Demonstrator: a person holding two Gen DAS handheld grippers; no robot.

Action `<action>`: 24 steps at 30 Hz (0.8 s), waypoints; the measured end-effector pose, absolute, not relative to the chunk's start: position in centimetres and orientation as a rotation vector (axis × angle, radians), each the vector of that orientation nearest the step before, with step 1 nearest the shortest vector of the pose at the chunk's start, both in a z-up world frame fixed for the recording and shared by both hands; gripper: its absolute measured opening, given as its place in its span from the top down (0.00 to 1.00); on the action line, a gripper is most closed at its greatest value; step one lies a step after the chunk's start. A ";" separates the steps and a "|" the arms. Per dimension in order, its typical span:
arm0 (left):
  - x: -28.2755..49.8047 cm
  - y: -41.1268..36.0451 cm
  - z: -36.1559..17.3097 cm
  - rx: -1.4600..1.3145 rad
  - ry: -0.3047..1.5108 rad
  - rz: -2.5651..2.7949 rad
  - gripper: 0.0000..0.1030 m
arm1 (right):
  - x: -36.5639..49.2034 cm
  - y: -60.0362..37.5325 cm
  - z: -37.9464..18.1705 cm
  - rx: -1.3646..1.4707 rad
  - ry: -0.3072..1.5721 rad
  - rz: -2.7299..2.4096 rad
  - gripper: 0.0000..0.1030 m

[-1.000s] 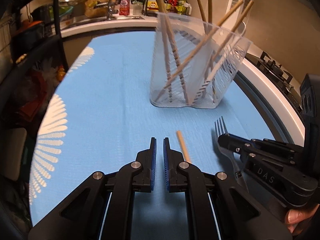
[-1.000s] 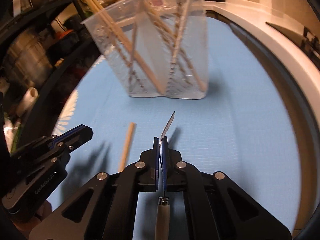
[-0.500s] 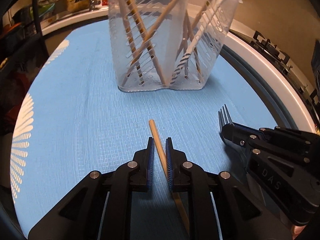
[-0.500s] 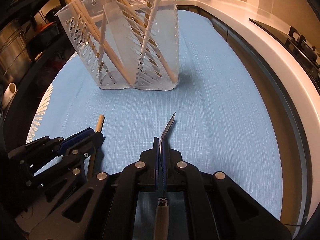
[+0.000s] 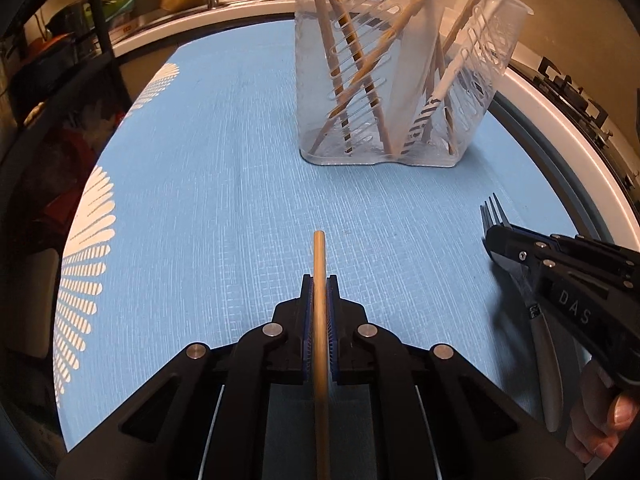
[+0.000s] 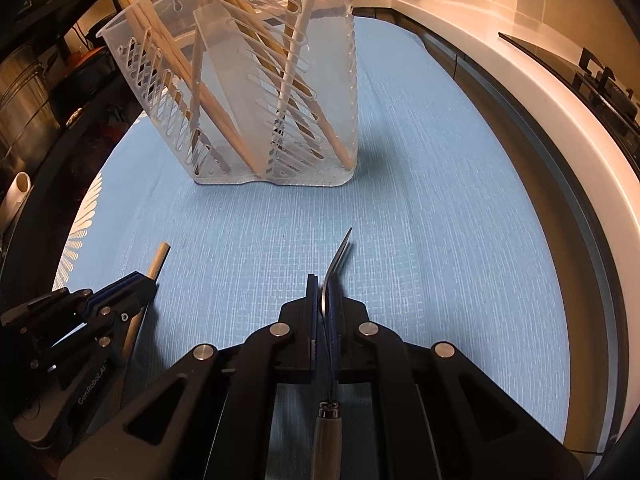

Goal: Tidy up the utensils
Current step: 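Lift the fork with the right gripper toward the holder while the left gripper lifts its chopstick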

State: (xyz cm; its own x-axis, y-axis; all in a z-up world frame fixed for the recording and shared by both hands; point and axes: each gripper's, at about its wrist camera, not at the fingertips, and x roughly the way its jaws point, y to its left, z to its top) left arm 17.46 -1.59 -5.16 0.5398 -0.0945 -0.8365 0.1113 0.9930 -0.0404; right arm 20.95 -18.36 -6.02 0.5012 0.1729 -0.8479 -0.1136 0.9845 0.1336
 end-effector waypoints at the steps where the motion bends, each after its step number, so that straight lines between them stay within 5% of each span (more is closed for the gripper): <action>1: 17.4 -1.6 -5.2 0.022 0.991 -0.122 0.93 | 21.1 -18.4 -6.0 0.066 1.033 0.172 0.93; 24: 17.6 -2.0 -5.2 0.036 0.977 -0.109 0.94 | 21.2 -17.3 -6.5 0.084 1.036 0.216 0.95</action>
State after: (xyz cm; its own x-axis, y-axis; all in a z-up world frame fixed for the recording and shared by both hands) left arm 17.64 -2.02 -5.16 0.5549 -0.0761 -0.8284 0.1089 0.9939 -0.0183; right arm 21.22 -17.30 -6.50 0.4910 0.2174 -0.8436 -0.1385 0.9755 0.1708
